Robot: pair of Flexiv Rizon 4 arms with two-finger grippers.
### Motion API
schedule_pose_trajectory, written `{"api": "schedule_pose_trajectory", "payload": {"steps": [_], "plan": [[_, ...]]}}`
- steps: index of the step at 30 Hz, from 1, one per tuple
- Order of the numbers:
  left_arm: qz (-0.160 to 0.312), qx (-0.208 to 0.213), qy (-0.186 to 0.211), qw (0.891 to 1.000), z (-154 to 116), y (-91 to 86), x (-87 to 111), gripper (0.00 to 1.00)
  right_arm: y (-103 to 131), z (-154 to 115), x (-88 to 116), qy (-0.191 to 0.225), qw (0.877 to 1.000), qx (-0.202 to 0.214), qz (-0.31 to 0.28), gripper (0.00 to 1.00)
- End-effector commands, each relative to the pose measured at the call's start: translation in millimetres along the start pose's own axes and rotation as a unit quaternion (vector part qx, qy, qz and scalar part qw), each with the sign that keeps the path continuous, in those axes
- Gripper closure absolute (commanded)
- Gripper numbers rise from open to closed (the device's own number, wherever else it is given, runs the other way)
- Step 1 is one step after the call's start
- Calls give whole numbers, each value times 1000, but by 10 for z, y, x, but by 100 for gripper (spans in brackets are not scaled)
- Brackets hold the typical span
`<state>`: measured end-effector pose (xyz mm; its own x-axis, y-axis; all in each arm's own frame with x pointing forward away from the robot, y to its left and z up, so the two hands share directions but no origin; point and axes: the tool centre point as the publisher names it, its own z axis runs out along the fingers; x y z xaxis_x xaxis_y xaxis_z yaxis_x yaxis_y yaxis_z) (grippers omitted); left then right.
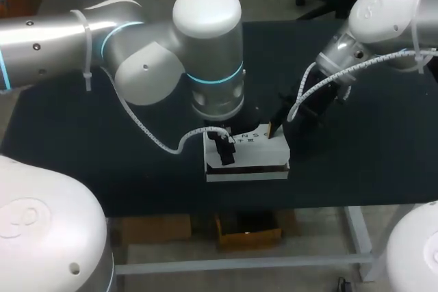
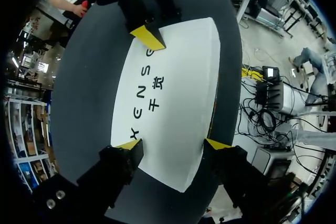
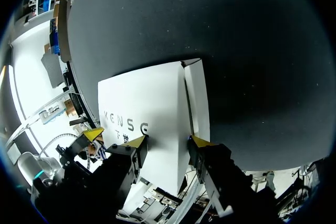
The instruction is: Assemble the packaging by folding the flat box into shape, placing the metal phone stand inside, and closing the box properly
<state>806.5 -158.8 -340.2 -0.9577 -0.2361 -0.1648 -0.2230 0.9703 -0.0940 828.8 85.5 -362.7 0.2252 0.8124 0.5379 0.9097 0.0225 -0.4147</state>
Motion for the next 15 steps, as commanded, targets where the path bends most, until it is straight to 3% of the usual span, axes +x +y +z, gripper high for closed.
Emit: {"api": "schedule_pose_trajectory", "payload": {"steps": [1,15], "plan": [[2,-5,-13,1000,36,-40,-10,23,15,-6,4,0,1000,3,0,51],[12,-1,-76,997,75,-63,-9,23,40,-4,15,0,1000,6,-2,51]]}}
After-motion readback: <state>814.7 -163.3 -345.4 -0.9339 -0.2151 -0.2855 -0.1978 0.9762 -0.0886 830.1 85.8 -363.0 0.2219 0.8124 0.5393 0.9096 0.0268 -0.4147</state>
